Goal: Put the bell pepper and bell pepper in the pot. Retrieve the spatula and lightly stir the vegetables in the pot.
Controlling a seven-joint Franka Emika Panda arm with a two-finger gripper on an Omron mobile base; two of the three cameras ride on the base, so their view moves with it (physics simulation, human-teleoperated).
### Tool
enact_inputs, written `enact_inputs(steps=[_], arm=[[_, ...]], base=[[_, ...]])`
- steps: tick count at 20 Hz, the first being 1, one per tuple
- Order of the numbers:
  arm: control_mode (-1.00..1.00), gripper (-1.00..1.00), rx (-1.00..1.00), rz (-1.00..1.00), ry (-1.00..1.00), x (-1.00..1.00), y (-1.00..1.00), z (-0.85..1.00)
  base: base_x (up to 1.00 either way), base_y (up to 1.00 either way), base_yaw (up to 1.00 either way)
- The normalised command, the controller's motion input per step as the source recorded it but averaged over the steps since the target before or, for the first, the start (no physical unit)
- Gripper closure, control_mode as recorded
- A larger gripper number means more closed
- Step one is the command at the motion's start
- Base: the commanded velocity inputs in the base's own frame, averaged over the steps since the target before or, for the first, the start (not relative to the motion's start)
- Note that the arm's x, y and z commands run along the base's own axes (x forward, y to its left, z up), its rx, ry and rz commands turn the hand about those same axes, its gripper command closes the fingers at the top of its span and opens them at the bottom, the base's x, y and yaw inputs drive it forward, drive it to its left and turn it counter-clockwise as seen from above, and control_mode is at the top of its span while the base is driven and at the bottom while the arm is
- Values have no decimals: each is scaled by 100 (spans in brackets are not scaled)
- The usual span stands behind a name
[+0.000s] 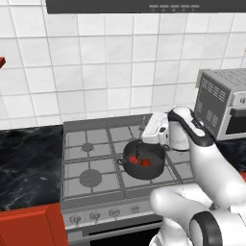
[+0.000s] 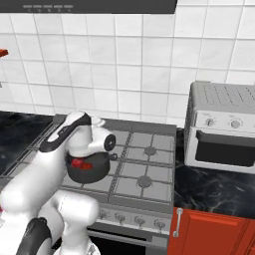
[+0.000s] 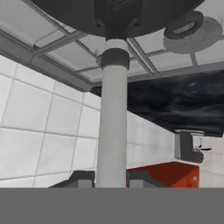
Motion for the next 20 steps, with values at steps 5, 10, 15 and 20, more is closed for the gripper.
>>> enact_inputs(steps=[5,10,15,20], arm=[[-100,100,0,17,0,-5,-24,-35],[-100,100,0,11,0,-19,-31,-26],[-100,100,0,6,0,-9,-7,-13],[-100,100,0,2,3,-15,2,0]], base=[[0,0,0],[0,0,0],[0,0,0],[0,0,0]])
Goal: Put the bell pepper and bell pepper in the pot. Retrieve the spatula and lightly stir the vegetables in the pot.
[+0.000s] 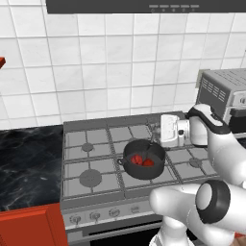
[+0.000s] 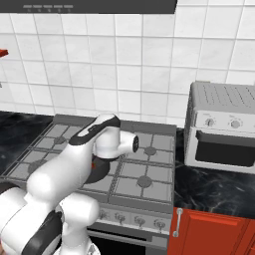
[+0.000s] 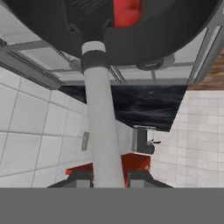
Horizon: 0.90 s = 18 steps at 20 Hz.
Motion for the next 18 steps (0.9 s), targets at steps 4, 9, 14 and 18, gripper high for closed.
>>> enact_inputs(steps=[4,9,14,18], arm=[[-100,100,0,0,13,0,34,2],[-100,100,4,0,7,0,41,4],[-100,100,10,0,2,-10,31,0],[-100,100,8,0,1,-6,19,12]], base=[[0,0,0],[0,0,0],[0,0,0],[0,0,0]])
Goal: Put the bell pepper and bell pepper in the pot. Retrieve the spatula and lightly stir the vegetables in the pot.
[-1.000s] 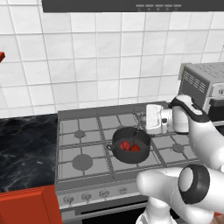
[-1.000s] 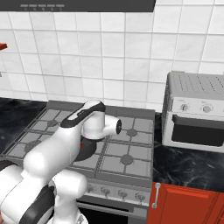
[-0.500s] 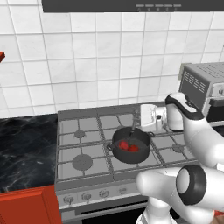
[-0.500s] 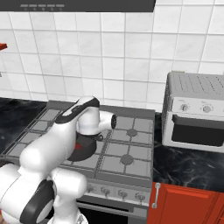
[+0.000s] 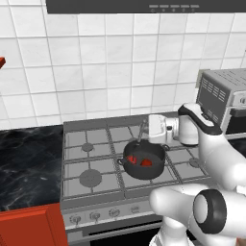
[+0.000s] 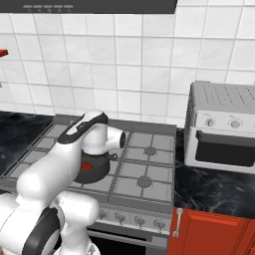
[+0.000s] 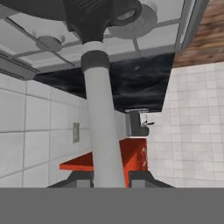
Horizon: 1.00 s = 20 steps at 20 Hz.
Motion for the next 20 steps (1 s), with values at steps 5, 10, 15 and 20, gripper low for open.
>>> enact_inputs(steps=[5,10,15,20], arm=[[-100,100,4,0,1,-7,12,14],[-100,100,0,0,10,-1,0,-8],[-100,100,0,0,0,5,-1,-11],[-100,100,-8,1,-3,1,-22,-34]], base=[[0,0,0],[0,0,0],[0,0,0],[0,0,0]])
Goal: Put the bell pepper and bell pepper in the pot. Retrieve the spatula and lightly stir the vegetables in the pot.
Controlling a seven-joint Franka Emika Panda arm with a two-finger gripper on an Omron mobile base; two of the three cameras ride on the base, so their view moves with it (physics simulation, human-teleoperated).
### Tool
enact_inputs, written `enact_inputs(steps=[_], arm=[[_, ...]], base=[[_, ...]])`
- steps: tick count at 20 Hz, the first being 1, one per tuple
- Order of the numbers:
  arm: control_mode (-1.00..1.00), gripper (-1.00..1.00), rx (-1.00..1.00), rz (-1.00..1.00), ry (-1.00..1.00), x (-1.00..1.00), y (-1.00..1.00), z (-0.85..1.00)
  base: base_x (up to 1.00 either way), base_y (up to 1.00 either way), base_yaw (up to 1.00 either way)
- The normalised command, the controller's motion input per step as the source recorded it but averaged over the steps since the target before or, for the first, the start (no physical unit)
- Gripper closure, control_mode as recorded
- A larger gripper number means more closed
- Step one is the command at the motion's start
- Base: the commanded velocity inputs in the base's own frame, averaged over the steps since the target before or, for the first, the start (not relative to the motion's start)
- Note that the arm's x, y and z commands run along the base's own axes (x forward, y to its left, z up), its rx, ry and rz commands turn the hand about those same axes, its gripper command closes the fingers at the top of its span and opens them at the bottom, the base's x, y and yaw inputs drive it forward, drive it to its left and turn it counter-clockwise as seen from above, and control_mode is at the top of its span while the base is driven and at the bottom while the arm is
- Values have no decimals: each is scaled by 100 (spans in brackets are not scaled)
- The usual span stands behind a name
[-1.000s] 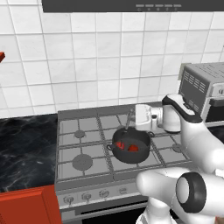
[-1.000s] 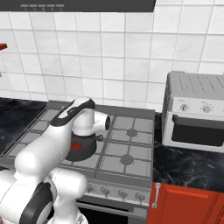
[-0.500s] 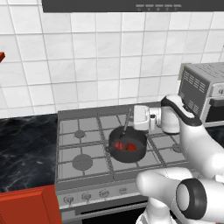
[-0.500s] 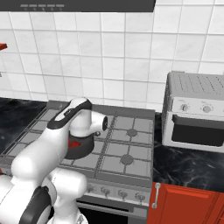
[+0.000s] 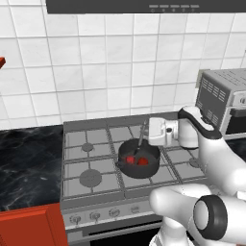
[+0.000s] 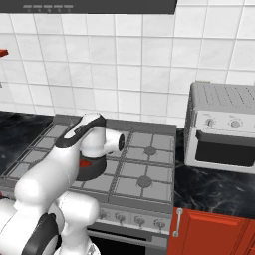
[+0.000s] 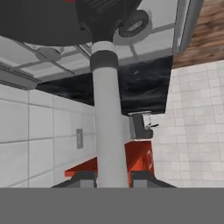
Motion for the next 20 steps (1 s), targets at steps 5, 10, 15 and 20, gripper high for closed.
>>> enact_inputs(steps=[5,10,15,20], arm=[[-100,100,-21,0,-12,5,-47,-31],[-100,100,-20,0,-11,23,-39,-23],[-100,100,-15,0,-14,41,-34,-7],[-100,100,-13,0,-16,31,-23,0]], base=[[0,0,0],[0,0,0],[0,0,0],[0,0,0]])
